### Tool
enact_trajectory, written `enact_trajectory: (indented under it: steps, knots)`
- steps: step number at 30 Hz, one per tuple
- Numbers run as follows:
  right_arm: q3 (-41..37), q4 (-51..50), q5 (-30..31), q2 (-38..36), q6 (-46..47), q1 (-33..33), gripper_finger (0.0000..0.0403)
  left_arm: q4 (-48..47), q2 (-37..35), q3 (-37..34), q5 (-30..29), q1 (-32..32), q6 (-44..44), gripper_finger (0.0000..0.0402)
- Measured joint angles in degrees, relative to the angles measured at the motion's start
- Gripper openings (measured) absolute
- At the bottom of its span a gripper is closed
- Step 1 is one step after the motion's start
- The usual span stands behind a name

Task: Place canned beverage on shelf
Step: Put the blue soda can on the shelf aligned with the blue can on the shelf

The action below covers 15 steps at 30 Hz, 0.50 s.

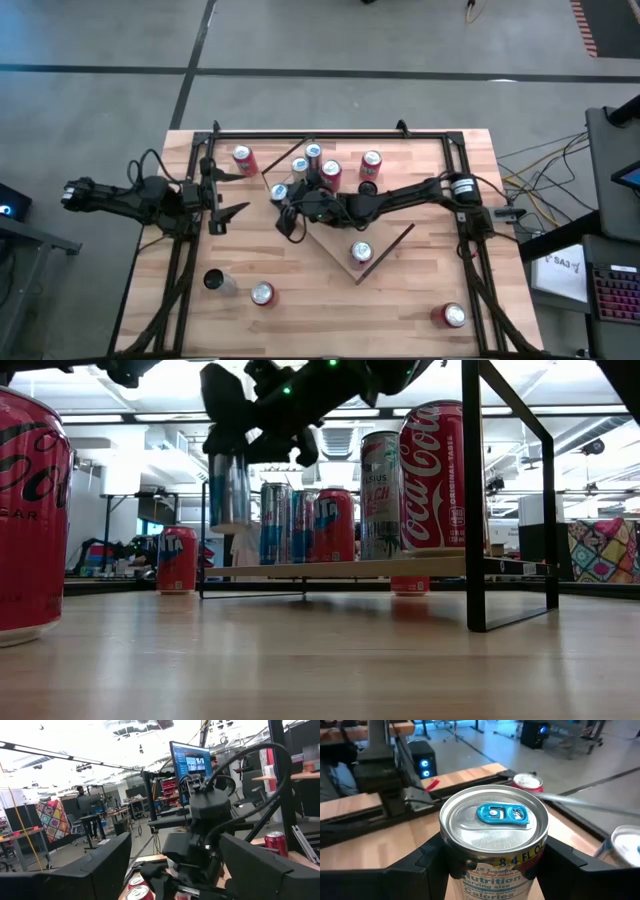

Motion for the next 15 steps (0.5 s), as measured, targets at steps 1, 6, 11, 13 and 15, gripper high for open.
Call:
enact_trajectory:
  steps: [1, 6, 11, 13, 15]
  knots:
    - [0.5, 0.2, 0.5, 0.4, -0.3, 0.0, 0.0216, -0.1, 0.0, 0.0, 0.0, 0.0, 0.0, 0.0291]
    - [1.2, 0.4, 1.0, 0.2, -0.8, -0.4, 0.0216, -0.2, 0.0, 0.0, 0.0, 0.0, 0.1, 0.0291]
    - [1.1, -1.7, 1.4, 0.2, -0.3, -0.8, 0.0216, -0.2, 0.0, 0.0, 0.0, 0.0, 0.2, 0.0291]
    - [0.9, -2.4, 2.5, 0.2, -0.1, -0.9, 0.0216, -0.2, 0.0, 0.0, 0.0, 0.0, 0.2, 0.0291]
    - [0.8, -2.6, 2.5, 0.3, -0.1, -1.0, 0.0216, -0.2, 0.0, 0.0, 0.0, 0.0, 0.2, 0.0291]
